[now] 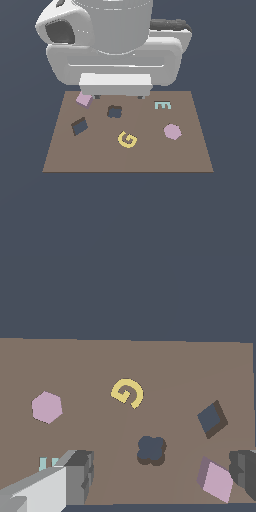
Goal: Insert a designated object into the corresponding slot on a board.
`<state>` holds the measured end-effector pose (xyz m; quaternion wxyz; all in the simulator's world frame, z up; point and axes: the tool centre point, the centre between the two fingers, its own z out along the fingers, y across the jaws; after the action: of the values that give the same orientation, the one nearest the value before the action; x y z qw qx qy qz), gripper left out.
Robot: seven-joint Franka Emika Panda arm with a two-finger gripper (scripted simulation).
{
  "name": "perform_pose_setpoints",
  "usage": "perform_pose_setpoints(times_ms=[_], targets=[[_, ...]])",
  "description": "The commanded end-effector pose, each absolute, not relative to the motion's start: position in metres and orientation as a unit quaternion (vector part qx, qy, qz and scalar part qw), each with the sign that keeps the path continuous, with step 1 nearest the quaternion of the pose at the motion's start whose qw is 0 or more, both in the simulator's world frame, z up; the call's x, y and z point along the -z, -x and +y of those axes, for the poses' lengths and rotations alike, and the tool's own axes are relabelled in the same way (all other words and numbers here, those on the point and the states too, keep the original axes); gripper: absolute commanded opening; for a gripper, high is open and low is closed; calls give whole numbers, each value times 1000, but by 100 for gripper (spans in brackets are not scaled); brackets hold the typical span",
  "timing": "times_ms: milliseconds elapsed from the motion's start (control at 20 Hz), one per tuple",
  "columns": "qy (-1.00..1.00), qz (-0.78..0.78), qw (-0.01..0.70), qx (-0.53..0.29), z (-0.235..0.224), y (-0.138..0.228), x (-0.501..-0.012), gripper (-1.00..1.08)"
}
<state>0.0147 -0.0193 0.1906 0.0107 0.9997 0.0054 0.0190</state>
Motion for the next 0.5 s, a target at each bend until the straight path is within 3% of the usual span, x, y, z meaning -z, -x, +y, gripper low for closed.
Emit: perform_pose_setpoints(times_ms=[0, 450], targets=[[-1000, 5, 11, -19, -19, -15, -191, 100], [-1000, -14, 9, -16, -40, -1, -172, 100]])
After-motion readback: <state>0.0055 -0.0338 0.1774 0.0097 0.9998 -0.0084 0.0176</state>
